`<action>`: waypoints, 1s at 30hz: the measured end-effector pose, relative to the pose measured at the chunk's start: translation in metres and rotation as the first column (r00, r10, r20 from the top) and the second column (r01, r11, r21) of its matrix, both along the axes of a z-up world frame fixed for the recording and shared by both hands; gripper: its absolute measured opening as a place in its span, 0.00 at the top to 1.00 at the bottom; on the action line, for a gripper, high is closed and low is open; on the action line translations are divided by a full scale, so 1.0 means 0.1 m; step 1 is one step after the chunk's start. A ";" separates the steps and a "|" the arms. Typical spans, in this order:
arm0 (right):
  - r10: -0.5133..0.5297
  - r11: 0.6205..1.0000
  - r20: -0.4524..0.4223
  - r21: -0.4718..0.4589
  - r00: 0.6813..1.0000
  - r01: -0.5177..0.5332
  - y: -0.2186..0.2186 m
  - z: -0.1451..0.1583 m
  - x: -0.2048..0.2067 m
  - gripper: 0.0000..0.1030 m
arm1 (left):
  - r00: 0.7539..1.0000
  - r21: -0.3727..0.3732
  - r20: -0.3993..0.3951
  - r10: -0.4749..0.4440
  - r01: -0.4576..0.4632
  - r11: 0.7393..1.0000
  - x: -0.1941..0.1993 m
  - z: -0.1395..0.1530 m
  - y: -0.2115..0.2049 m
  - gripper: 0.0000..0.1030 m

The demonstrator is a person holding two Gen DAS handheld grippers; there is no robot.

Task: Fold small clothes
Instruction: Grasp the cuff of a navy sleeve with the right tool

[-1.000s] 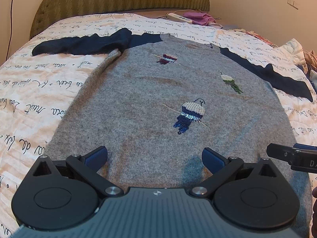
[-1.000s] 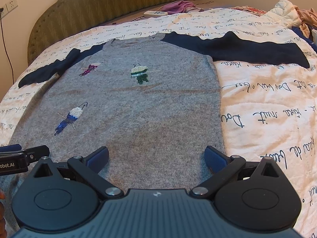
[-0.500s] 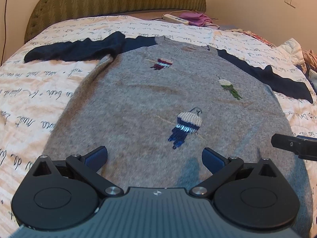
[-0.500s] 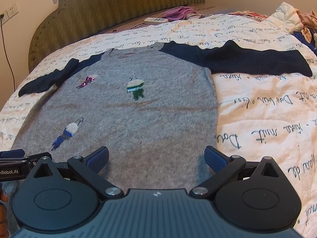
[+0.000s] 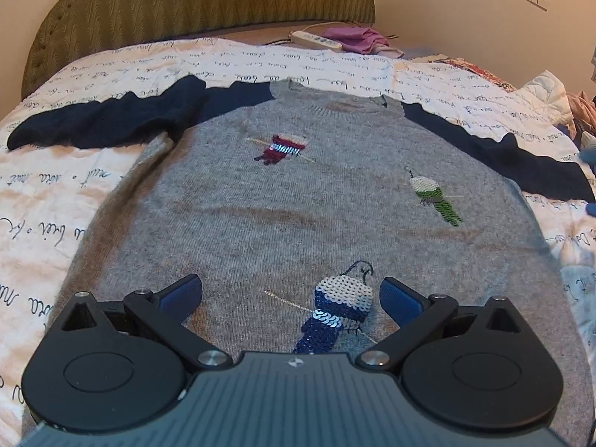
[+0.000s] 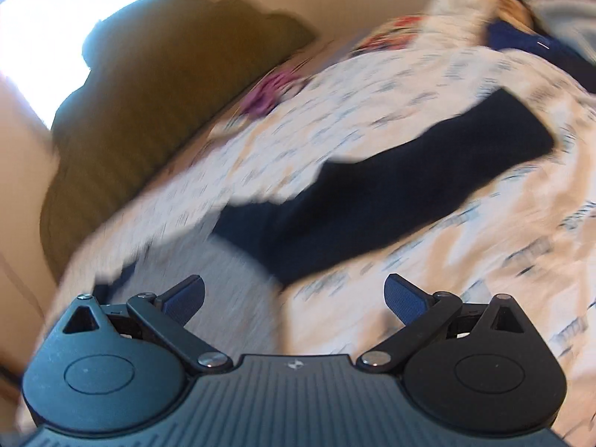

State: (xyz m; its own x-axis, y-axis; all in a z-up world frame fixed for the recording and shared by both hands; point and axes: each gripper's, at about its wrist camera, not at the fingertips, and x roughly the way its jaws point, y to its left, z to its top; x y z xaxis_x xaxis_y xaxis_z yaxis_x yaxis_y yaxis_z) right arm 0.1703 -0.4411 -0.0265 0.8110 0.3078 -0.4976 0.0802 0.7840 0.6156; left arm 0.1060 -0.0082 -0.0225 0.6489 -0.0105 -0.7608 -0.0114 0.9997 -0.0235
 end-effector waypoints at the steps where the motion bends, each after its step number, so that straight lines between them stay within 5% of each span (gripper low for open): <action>1: -0.061 0.996 -0.001 0.059 0.998 0.061 -0.25 -0.05 0.05 0.00 | 1.000 0.000 -0.004 0.003 -0.003 1.000 0.02 -0.02 0.01 0.01; 7: -0.389 0.856 -0.057 0.347 0.920 0.383 -1.44 -0.47 0.14 0.00 | 1.000 -0.003 0.010 0.002 -0.002 1.000 0.11 -0.01 -0.01 0.01; 14: -0.414 0.863 -0.082 0.281 0.907 0.419 -1.71 -0.68 0.44 0.11 | 0.999 0.006 0.039 -0.002 0.002 1.000 0.25 0.07 -0.09 0.01; 15: -0.412 0.869 -0.085 0.263 0.907 0.420 -1.69 -0.69 0.50 0.18 | 0.999 0.005 0.039 -0.003 0.003 1.000 0.26 0.08 -0.10 0.01; 17: -0.414 0.874 -0.082 0.241 0.906 0.421 -1.66 -0.72 0.58 0.49 | 0.999 0.000 0.044 -0.006 0.006 1.000 0.28 0.11 -0.13 0.01; 18: -0.414 0.877 -0.081 0.231 0.907 0.421 -1.65 -0.72 0.60 0.74 | 0.999 -0.003 0.048 -0.007 0.007 1.000 0.28 0.12 -0.14 0.01; 23: -0.433 0.880 -0.046 0.194 0.900 0.433 -1.62 -0.72 0.59 0.88 | 0.989 -0.136 0.138 -0.058 0.077 0.988 0.38 0.27 -0.06 0.01; 27: -0.383 0.916 0.040 0.144 0.923 0.374 -1.39 -0.48 0.58 0.91 | 0.968 -0.334 0.244 -0.057 0.139 0.932 0.65 0.45 0.11 0.01; 30: -0.236 0.971 0.129 0.075 0.963 0.228 -0.89 -0.22 0.55 0.91 | 0.966 -0.532 0.258 -0.028 0.167 0.830 0.92 0.54 0.19 0.01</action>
State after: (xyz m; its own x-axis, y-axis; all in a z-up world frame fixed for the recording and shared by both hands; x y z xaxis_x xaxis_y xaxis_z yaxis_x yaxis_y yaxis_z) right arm 0.2252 -0.5296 -0.0481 0.9222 0.1289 -0.3645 0.1678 0.7158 0.6778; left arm 0.1985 0.0108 0.0311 0.7766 -0.4505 -0.4404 0.1603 0.8173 -0.5535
